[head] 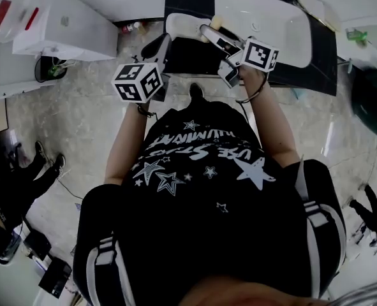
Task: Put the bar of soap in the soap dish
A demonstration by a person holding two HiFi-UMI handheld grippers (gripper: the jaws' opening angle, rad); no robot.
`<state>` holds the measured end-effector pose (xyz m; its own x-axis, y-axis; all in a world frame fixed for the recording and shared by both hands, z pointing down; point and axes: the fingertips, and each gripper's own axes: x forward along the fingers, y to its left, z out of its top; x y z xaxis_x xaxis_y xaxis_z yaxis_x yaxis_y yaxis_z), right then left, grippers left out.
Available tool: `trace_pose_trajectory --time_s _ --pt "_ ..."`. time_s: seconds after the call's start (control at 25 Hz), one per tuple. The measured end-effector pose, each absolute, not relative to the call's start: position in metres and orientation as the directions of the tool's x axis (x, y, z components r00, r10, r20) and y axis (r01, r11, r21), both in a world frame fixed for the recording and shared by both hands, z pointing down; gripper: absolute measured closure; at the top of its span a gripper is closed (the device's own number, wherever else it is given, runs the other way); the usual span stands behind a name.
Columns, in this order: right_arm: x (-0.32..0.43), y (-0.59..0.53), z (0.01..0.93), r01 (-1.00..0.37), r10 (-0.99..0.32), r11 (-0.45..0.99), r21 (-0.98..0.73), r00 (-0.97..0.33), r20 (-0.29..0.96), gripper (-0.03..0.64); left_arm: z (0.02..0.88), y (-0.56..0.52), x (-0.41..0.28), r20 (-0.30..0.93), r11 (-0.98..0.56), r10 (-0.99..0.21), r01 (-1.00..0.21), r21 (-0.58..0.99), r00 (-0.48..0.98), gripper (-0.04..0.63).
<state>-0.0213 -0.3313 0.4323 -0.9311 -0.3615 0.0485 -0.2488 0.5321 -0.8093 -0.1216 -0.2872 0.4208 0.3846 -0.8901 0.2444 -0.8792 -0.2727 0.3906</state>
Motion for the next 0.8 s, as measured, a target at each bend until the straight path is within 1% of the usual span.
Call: trace_pose_trajectory --time_s 0.12,0.2,0.4,0.52,0.64,0.8 --pt "-0.023 -0.35 0.444 -0.304 -0.336 0.568 -0.765 -0.934 0.122 0.322 0.425 -0.302 -0.126 0.255 -0.245 -0.899 -0.891 0.381 0.356 0.584" --pt "-0.03 -0.359 0.451 -0.327 -0.299 0.617 -0.716 -0.939 0.171 0.322 0.427 -0.311 -0.131 0.261 -0.226 -0.905 -0.898 0.378 0.337 0.584" --pt "-0.056 -0.372 0.46 -0.351 -0.22 0.792 -0.5 -0.927 0.303 0.322 0.432 -0.327 -0.143 0.274 -0.186 -0.915 -0.913 0.363 0.296 0.584" --pt "-0.07 -0.371 0.471 -0.328 -0.181 0.874 -0.358 -0.904 0.387 0.322 0.438 -0.333 -0.146 0.29 -0.17 -0.914 -0.918 0.359 0.282 0.584" --pt "-0.08 -0.369 0.479 -0.286 -0.147 0.916 -0.28 -0.89 0.431 0.322 0.445 -0.336 -0.149 0.307 -0.156 -0.91 -0.916 0.369 0.278 0.584" --pt "-0.088 -0.362 0.493 -0.205 -0.113 0.971 -0.121 -0.845 0.523 0.322 0.454 -0.339 -0.149 0.33 -0.146 -0.901 -0.913 0.38 0.281 0.584"
